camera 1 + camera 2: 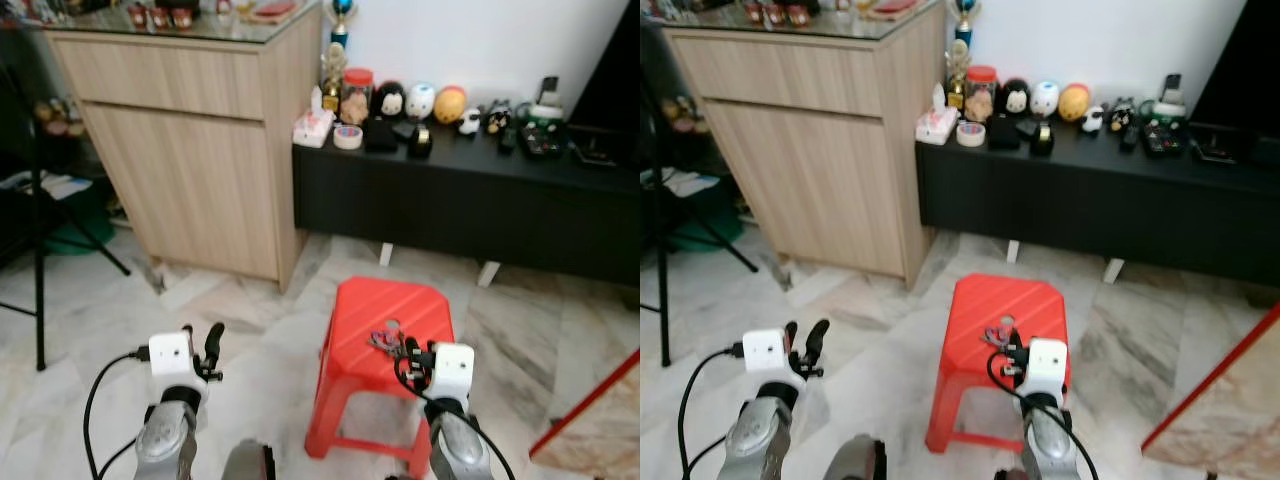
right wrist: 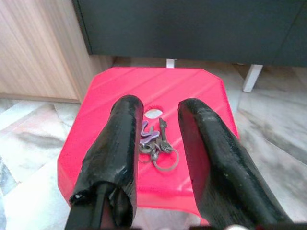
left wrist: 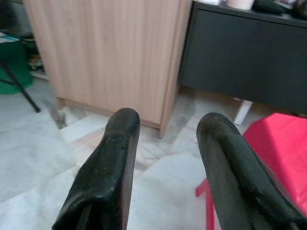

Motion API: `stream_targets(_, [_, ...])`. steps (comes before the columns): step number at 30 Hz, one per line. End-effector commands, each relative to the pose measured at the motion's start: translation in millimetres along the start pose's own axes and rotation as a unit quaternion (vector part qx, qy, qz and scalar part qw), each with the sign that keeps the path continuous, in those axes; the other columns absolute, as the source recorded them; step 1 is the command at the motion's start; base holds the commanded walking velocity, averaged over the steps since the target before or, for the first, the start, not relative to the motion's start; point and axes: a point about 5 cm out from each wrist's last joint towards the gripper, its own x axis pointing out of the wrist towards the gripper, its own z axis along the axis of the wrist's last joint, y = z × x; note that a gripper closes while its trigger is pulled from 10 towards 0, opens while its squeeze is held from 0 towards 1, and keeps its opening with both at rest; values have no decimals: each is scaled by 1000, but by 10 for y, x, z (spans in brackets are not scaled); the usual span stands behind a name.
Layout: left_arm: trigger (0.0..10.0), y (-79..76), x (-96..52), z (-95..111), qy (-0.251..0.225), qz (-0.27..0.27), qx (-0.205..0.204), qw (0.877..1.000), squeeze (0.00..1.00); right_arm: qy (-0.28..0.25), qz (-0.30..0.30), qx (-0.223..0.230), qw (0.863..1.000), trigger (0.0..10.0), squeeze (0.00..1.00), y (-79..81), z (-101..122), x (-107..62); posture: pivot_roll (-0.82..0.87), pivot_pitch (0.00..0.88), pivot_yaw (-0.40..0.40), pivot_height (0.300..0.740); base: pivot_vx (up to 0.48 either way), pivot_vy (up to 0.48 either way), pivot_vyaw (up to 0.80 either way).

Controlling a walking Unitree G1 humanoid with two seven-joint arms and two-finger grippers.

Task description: Hang keys on a hook

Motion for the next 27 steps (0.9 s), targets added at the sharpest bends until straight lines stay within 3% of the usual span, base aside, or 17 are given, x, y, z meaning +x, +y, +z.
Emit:
stream_targets(1, [10000, -39, 50, 45, -1, -12, 1, 1000, 0, -2, 1, 2, 1000, 10000, 0, 9, 27, 26, 57, 18, -54, 646, 0, 0, 0])
stream_targets(6, [10000, -61, 46, 36, 1, -18, 3, 1000, 0, -8, 4, -16, 1000, 10000, 0, 26, 49, 29, 57, 17, -53, 646, 160, 0, 0])
stream_targets(10, [10000, -64, 47, 34, 2, -20, 4, 1000, 0, -15, 2, -12, 1000, 10000, 0, 41, 67, 24, 57, 18, -53, 646, 296, 0, 706])
stream_targets(27, [10000, -86, 43, 24, 5, -30, 7, 1000, 0, -8, -3, 1, 1000, 10000, 0, 20, 31, 1, 56, 17, -53, 646, 306, 0, 0])
